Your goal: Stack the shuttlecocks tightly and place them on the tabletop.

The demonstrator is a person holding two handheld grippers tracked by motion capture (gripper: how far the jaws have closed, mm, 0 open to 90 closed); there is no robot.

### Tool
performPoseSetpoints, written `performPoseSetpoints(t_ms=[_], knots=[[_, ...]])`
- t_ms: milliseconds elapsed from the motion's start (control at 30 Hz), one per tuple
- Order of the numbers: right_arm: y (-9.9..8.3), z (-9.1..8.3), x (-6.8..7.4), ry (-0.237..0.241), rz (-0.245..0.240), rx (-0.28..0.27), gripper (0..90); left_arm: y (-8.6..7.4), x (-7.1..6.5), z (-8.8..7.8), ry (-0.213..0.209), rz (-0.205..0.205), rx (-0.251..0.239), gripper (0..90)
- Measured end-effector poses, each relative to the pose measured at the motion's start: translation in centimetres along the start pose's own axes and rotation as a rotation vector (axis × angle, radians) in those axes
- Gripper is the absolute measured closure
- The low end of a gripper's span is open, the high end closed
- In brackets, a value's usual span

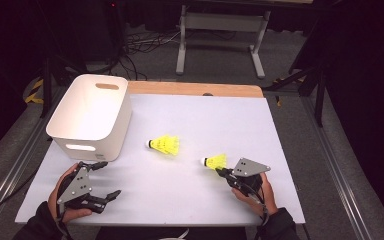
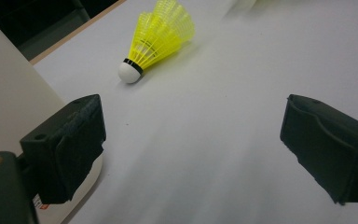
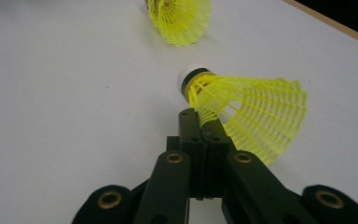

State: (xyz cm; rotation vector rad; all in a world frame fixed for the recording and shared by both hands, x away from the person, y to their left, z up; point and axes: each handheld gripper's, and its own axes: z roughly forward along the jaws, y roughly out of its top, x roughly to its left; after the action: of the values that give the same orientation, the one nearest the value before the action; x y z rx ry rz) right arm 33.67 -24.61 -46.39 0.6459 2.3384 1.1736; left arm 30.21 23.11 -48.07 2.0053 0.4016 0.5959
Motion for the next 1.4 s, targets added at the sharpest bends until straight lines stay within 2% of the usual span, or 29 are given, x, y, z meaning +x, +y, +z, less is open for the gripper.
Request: performPoseSetpoints(t_ms=[233, 600, 1400], knots=[[0.2, 0.1, -0.3, -0.008, -0.002, 0.003, 90.0, 0.0, 0.0, 0.0, -0.001, 0.002, 0.004, 7.4], [1.0, 0.4, -1.1, -0.02, 0.007, -0.023, 90.0, 0.0, 0.0, 0.0, 0.001, 0.0, 0.002, 7.4], [3.5, 3.3, -1.6, 0.012, -0.028, -0.032, 89.9, 0.0, 0.0, -0.1, 0.0, -0.002, -0.001, 7.4]])
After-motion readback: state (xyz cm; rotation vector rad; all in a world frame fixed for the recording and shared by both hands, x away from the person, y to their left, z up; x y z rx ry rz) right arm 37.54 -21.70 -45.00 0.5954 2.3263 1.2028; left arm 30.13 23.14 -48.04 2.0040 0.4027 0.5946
